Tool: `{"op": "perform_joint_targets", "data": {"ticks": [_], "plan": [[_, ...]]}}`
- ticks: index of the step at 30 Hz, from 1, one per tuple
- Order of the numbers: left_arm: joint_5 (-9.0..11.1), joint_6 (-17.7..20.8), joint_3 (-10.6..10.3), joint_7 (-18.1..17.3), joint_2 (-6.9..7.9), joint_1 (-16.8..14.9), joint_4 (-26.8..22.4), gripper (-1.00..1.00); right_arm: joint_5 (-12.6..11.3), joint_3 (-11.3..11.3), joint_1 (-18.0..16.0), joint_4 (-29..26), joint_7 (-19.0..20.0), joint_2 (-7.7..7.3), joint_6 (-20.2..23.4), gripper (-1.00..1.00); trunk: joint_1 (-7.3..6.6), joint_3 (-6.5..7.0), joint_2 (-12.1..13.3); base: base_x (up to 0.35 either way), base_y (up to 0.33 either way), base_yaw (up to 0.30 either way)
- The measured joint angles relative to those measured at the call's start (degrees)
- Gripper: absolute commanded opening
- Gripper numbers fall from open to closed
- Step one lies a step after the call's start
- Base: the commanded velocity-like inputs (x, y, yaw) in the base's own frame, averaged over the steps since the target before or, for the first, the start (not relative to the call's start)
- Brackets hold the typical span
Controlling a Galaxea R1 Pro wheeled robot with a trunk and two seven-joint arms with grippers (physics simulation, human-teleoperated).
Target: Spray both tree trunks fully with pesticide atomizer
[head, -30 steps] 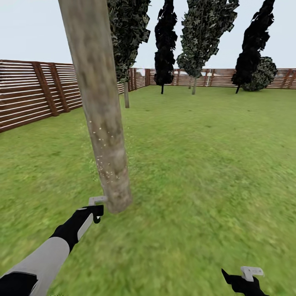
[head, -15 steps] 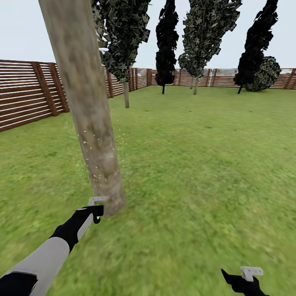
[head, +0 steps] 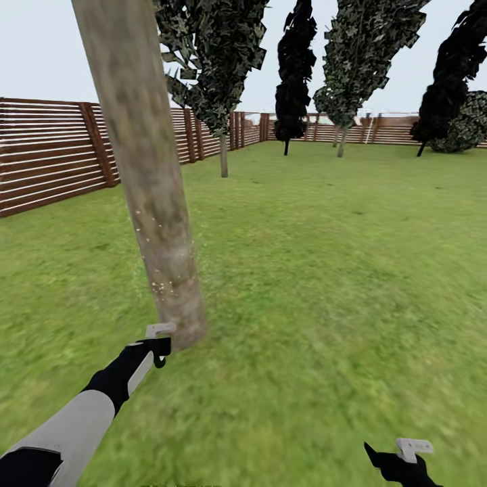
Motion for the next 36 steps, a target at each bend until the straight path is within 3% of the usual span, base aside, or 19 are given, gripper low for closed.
{"op": "perform_joint_targets", "data": {"ticks": [5, 13, 16, 18, 20, 21, 22, 23, 29, 31, 34, 36], "plan": [[0.0, 0.0, 0.0, 0.0, 0.00, 0.0, 0.0, -1.00, 0.0, 0.0, 0.0, 0.0, 0.0, 0.03, 0.0, 1.00, 0.00, 0.00, 0.0, 0.000, -0.272, 0.225], [-0.6, 0.3, -0.2, 0.1, 0.18, -0.3, -1.0, -1.00, 0.0, -0.1, 0.0, -0.1, 0.0, -0.05, 0.0, 1.00, 0.00, 0.00, 0.0, -0.012, -0.054, 0.007], [-1.2, 5.5, -0.1, -0.4, 0.92, -1.9, -1.4, -1.00, 0.0, -0.1, 0.0, -0.1, 0.0, -0.05, 0.0, 1.00, 0.00, 0.01, 0.0, 0.000, 0.000, 0.000], [-1.2, 10.3, -0.2, -1.1, 1.11, -5.7, -1.9, -1.00, 0.0, -0.1, 0.0, -0.1, 0.0, -0.05, 0.0, 1.00, -0.01, 0.01, 0.0, 0.000, 0.000, 0.000], [-1.4, 14.4, -0.1, -3.9, 2.16, -9.4, -5.6, -1.00, 0.0, 0.0, 0.0, -0.1, 0.0, -0.05, 0.0, 1.00, -0.01, 0.01, 0.0, 0.000, 0.000, 0.000], [-1.8, 16.2, 0.0, -4.4, 3.65, -12.1, -6.5, -1.00, 0.0, 0.0, 0.0, 0.0, 0.0, -0.05, 0.0, 1.00, 0.00, 0.01, 0.0, 0.000, 0.000, 0.000], [-0.9, 17.9, 0.1, -4.6, 6.36, -15.3, -6.7, -1.00, 0.0, 0.0, 0.0, 0.0, 0.0, -0.05, 0.0, 1.00, -0.01, 0.01, 0.0, -0.052, 0.000, 0.000], [-1.2, 18.3, 0.0, -4.6, 7.40, -15.7, -6.8, -1.00, 0.0, 0.0, 0.0, 0.0, 0.0, -0.05, 0.0, 1.00, 0.00, 0.00, 0.0, -0.222, 0.000, 0.000], [-0.7, 17.9, -0.1, -4.8, 7.57, -16.0, -7.7, -1.00, 0.0, 0.0, 0.0, 0.0, 0.0, -0.05, 0.0, 1.00, 0.00, 0.00, 0.0, -0.051, 0.000, 0.000], [0.1, 18.2, -0.1, -8.9, 7.06, -16.2, -10.6, -1.00, 0.0, -0.1, 0.0, -0.1, 0.0, -0.05, 0.0, 1.00, 0.00, 0.01, 0.0, 0.000, 0.000, 0.000], [-0.9, 18.5, -0.4, -14.6, 7.20, -16.0, -12.4, -1.00, 0.0, -0.1, 0.0, -0.1, 0.0, -0.05, 0.0, 1.00, 0.00, 0.00, 0.0, 0.000, 0.000, 0.000], [-1.0, 18.4, -0.8, -15.5, 6.97, -16.1, -12.7, -1.00, 0.0, -0.1, 0.0, -0.1, 0.0, -0.07, 0.0, 1.00, 0.00, 0.00, 0.0, 0.000, 0.000, -0.003]]}}
